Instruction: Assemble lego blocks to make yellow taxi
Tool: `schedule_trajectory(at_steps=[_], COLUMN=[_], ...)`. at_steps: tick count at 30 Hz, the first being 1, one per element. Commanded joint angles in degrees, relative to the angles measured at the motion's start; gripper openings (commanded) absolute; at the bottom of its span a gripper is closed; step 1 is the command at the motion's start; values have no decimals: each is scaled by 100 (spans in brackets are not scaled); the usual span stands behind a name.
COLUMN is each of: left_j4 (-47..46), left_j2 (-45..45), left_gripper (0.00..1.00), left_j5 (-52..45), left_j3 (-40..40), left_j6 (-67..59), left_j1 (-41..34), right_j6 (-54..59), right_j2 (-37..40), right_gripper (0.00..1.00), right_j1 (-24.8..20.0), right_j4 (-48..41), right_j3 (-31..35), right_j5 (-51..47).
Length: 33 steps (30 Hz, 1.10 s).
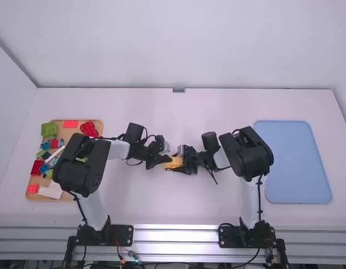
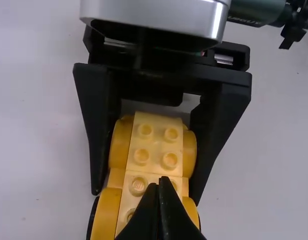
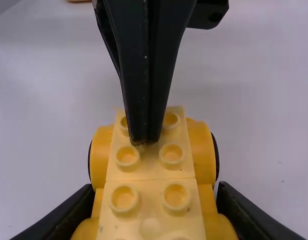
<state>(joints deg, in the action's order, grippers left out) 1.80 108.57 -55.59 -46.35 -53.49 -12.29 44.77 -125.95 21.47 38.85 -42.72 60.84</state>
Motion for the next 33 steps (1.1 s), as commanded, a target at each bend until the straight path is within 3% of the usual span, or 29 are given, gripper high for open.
schedule_trajectory(at_steps=[1, 11, 13, 14, 15, 16, 21, 24, 25, 27, 33], left_j4=[-221, -2168, -2260, -2260, -2258, -2256, -2260, -2256, -2243, -2253, -2048], left_j2=[328, -605, -887, -957, -977, -990, -1001, -1001, -1001, -1001, -1001], left_gripper=[2, 2, 17, 37, 84, 99, 99, 99, 99, 99, 97], left_j5=[1012, 205, 254, 240, 234, 227, 44, -328, -542, -682, -509], left_j3=[61, -800, -828, -828, -828, -828, -828, -828, -828, -828, -828], left_j6=[11, -1335, -1344, -1338, -1340, -1344, -1147, -1150, -1143, -1108, -164], left_j1=[-221, 22, 181, 247, 273, 321, 651, 874, 1038, 1305, 1788], right_j6=[-146, -144, -144, -146, -144, -144, -149, -146, -195, -428, -487], right_j2=[-114, -114, -114, -114, -114, -114, -114, -111, -103, -74, 221], right_gripper=[51, 51, 52, 54, 55, 56, 58, 72, 84, 95, 99], right_j1=[63, 63, 63, 63, 63, 66, 63, 63, 63, 66, 63], right_j4=[-28, -26, -11, -7, -7, -9, -7, -9, -9, -15, -280], right_j3=[33, 26, 31, 33, 33, 33, 33, 31, 33, 26, 44], right_j5=[-63, -70, -70, -83, -92, -94, -87, -94, -140, -352, -442])
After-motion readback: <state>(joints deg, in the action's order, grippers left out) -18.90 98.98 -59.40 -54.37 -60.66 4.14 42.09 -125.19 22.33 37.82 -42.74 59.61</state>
